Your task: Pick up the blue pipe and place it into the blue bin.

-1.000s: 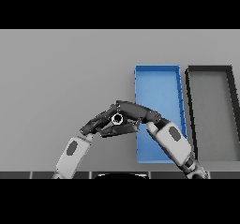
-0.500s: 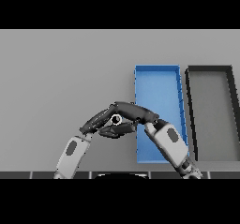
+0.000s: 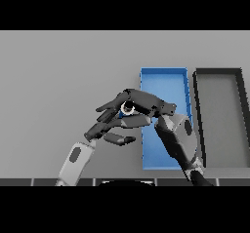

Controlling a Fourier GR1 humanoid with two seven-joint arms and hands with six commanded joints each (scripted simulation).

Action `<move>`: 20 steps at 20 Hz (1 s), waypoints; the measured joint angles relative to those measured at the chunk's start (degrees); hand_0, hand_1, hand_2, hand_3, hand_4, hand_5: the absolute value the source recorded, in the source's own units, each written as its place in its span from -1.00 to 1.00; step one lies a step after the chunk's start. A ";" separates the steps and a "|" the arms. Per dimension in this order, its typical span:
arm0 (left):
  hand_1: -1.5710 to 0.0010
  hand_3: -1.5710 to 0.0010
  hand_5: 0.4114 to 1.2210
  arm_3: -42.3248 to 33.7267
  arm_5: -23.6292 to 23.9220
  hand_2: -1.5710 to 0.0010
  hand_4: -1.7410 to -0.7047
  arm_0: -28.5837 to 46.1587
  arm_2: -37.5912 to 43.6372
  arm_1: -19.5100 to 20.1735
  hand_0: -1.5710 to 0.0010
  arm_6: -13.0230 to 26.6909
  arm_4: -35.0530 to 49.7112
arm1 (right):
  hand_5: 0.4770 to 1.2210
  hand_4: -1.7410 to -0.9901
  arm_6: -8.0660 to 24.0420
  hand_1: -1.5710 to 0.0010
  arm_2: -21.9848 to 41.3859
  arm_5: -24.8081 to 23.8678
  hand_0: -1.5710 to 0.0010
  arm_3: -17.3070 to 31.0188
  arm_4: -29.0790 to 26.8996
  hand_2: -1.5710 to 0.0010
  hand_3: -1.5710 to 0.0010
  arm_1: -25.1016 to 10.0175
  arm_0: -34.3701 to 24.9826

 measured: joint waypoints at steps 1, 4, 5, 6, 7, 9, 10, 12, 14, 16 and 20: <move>0.99 0.99 -0.93 0.05 -0.29 0.99 0.61 0.09 0.02 0.35 0.99 0.55 -0.02 | 1.00 -1.00 -0.93 -1.00 -2.29 -0.69 -1.00 0.76 -3.16 -1.00 -1.00 -1.03 -3.62; 1.00 1.00 -0.95 -0.29 -0.74 1.00 0.61 0.29 -0.34 0.24 1.00 2.15 0.15 | 1.00 -1.00 -3.60 -1.00 -7.88 -3.16 -1.00 5.37 -5.44 -1.00 -1.00 -4.08 -11.48; 1.00 1.00 -0.95 -0.03 -0.27 1.00 0.62 -0.02 -0.36 -0.13 1.00 2.39 -0.21 | 1.00 -1.00 -5.13 -1.00 -9.87 -5.41 -1.00 6.23 -4.25 -1.00 -1.00 -5.14 -13.39; 1.00 1.00 -0.95 -0.48 -0.08 1.00 0.63 0.22 0.14 0.40 1.00 1.95 -0.08 | 1.00 -1.00 -5.86 -1.00 -11.55 -6.55 -1.00 7.36 -3.03 -1.00 -1.00 -6.73 -14.65; 1.00 1.00 -0.96 -0.56 -0.34 1.00 0.64 0.60 -0.11 0.63 1.00 1.52 -0.21 | 1.00 -1.00 -5.85 -1.00 -12.77 -8.40 -1.00 9.19 -1.24 -1.00 -1.00 -7.71 -16.79; 1.00 1.00 -0.98 -0.83 -0.84 1.00 0.64 0.02 0.10 0.95 1.00 2.16 0.17 | 1.00 -1.00 -5.64 -1.00 -15.38 -8.81 -1.00 14.24 0.61 -1.00 -1.00 -9.93 -18.67; 1.00 1.00 -0.99 -0.27 -0.68 1.00 0.64 0.06 0.06 0.78 1.00 2.14 -0.09 | 1.00 -1.00 -6.32 -1.00 -16.88 -8.16 -1.00 17.40 1.49 -1.00 -1.00 -11.01 -19.40; 1.00 1.00 -1.00 -0.48 -0.50 1.00 0.66 0.19 0.04 0.72 1.00 1.50 -0.15 | 1.00 -1.00 -7.72 -1.00 -18.59 -6.80 -1.00 22.53 4.88 -1.00 -1.00 -12.91 -19.29; 1.00 1.00 -1.00 -0.15 -0.28 1.00 0.67 -0.11 0.06 1.22 1.00 1.01 -0.96 | 1.00 -1.00 -8.45 -1.00 -20.24 -5.96 -1.00 25.75 7.31 -1.00 -1.00 -14.81 -17.87; 1.00 1.00 -0.98 -0.89 -0.27 1.00 0.68 0.81 -0.57 1.45 1.00 0.33 -1.45 | 1.00 -1.00 -7.79 -1.00 -21.48 -5.90 -1.00 26.63 7.47 -1.00 -1.00 -15.10 -14.42; 1.00 1.00 -0.98 -0.95 -0.50 1.00 0.68 1.01 -0.08 2.00 1.00 0.10 -1.03 | 1.00 -1.00 -6.07 -1.00 -22.15 -5.22 -1.00 25.44 8.94 -1.00 -1.00 -15.07 -5.97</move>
